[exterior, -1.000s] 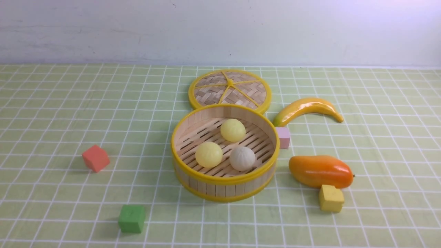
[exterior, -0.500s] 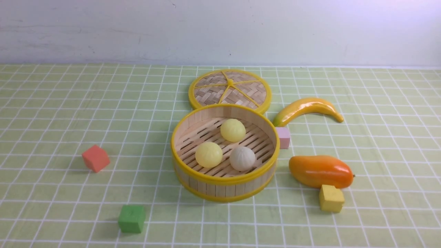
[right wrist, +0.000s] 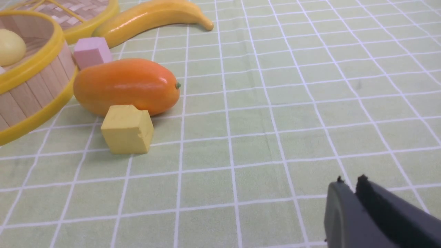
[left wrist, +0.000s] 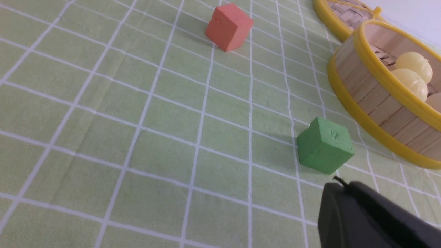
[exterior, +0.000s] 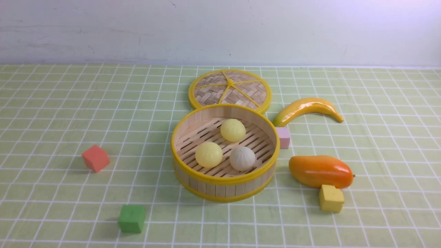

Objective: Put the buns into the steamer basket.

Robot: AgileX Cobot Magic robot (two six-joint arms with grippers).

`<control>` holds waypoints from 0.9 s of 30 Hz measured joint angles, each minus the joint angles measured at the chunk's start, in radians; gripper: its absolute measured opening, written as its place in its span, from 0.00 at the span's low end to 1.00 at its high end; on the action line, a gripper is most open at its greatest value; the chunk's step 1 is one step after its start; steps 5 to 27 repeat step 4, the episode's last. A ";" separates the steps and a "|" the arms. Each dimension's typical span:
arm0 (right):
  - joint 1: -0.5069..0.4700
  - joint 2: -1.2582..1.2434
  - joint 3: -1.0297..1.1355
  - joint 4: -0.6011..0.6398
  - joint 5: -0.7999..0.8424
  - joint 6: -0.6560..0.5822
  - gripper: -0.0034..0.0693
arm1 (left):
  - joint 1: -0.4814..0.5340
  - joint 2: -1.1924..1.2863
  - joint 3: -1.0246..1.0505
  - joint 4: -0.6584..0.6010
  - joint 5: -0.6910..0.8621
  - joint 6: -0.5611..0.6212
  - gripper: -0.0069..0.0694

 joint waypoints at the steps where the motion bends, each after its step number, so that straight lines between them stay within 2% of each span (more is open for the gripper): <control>1: 0.000 0.000 0.000 0.000 0.000 0.000 0.13 | 0.000 0.000 0.000 0.000 0.000 0.000 0.07; 27: 0.000 0.000 0.000 0.000 0.000 0.000 0.13 | 0.000 0.000 0.000 0.000 0.000 0.000 0.07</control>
